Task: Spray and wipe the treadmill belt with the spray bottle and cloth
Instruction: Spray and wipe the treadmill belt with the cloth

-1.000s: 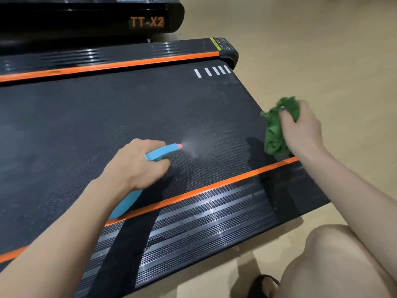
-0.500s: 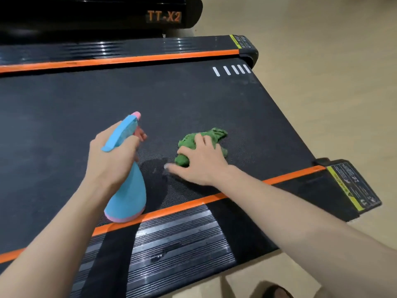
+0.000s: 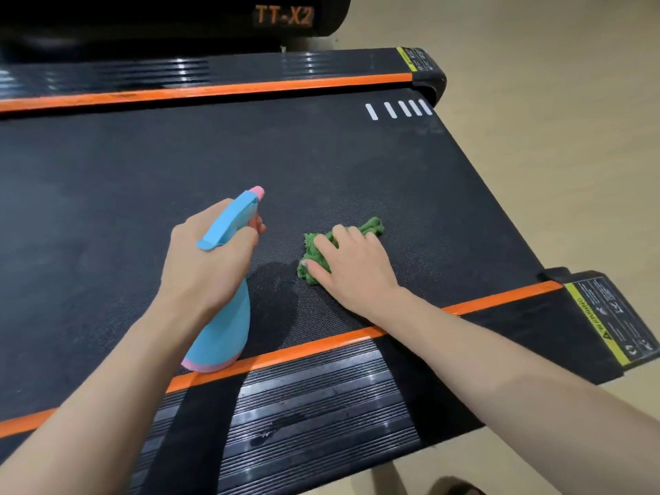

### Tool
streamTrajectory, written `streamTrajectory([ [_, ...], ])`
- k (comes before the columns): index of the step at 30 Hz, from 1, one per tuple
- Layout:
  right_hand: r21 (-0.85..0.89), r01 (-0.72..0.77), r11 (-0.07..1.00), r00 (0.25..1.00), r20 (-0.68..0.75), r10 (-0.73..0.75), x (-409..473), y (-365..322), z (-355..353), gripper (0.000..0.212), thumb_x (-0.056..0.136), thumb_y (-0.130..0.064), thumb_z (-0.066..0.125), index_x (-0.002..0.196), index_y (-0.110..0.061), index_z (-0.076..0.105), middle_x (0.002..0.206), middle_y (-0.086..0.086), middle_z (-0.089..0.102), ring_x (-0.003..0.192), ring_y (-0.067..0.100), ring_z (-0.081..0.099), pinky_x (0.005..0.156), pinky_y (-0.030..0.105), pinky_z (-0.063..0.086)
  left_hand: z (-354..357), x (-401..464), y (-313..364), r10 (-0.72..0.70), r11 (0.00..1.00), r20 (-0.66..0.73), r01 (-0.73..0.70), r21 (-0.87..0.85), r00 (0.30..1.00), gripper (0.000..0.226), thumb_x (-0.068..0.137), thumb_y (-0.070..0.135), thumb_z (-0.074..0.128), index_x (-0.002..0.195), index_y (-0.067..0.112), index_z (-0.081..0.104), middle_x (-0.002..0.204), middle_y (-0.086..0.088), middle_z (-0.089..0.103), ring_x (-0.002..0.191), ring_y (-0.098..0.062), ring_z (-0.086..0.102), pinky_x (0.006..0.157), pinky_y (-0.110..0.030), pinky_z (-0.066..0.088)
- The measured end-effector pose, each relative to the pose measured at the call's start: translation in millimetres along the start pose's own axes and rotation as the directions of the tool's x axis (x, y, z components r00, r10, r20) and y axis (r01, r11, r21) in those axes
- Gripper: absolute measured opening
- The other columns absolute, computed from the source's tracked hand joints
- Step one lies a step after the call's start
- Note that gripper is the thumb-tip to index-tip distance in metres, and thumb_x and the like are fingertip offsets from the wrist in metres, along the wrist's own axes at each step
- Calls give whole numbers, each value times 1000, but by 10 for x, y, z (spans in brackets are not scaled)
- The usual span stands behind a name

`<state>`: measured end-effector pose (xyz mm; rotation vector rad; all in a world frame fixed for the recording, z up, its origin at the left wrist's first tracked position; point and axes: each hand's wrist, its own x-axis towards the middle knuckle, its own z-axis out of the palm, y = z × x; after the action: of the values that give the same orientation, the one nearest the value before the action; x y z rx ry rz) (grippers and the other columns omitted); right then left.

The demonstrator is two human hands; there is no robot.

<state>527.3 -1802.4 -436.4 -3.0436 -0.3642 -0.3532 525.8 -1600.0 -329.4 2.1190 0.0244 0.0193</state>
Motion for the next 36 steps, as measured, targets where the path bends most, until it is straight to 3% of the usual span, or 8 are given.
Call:
streamTrajectory([
  [3,-88,124,988,992,36,-121,-16,540,-20,41,98,-52,41,104,-18,62,91,6,65,81,29,63,67,38,43,4,-10,7,-14,1000,-3,14,-10,1000,22,78,28,50,82,20,71,91,-3,75,76,-30,66,77,-51,59],
  [9,-170,-550,817,822,61,566,-93,1561,-145,44,99,-52,32,118,-18,54,118,19,61,105,40,59,84,46,48,26,-7,22,-12,1000,24,12,-2,1000,24,79,29,52,87,18,71,89,-6,75,75,-32,64,78,-54,59],
  [14,52,-146,988,982,128,139,-56,31,-76,39,97,-53,37,105,-22,57,99,8,66,90,33,63,72,41,46,78,-11,65,-15,1000,73,13,28,997,29,78,31,51,92,19,73,90,-4,75,76,-32,63,79,-52,60],
  [17,90,105,990,977,176,-120,-163,-106,-170,47,94,-59,31,112,-23,57,102,5,64,92,30,62,72,40,46,46,-24,51,-16,1000,42,15,23,999,28,76,30,50,88,18,72,92,-7,75,71,-28,62,75,-43,57],
  [22,-129,-215,968,943,228,240,-269,1132,-241,46,99,-57,33,122,-24,53,122,9,61,107,35,59,82,44,48,-8,-42,46,-38,999,7,39,-33,999,28,75,28,51,88,20,74,92,-8,76,67,-23,63,78,-49,60],
  [25,-99,-362,927,903,207,376,-322,991,-282,35,101,-52,34,106,-21,50,113,9,64,101,36,61,76,43,46,0,-53,59,-37,999,17,38,-31,999,32,76,30,50,94,23,76,92,-6,76,72,-28,65,80,-50,59],
  [31,138,-31,990,976,219,0,-533,-507,-358,35,98,-52,40,101,-23,59,97,2,67,89,29,61,71,39,37,13,-47,61,-38,999,18,39,-34,999,31,76,29,51,93,24,77,96,-4,77,79,-30,66,83,-50,59],
  [36,60,18,998,971,238,-32,-744,310,-409,50,93,-59,29,97,-24,65,90,3,63,90,31,61,74,40,46,-15,-72,60,-32,999,12,33,-33,999,25,77,28,51,84,21,73,100,-1,78,81,-33,66,76,-36,54],
])
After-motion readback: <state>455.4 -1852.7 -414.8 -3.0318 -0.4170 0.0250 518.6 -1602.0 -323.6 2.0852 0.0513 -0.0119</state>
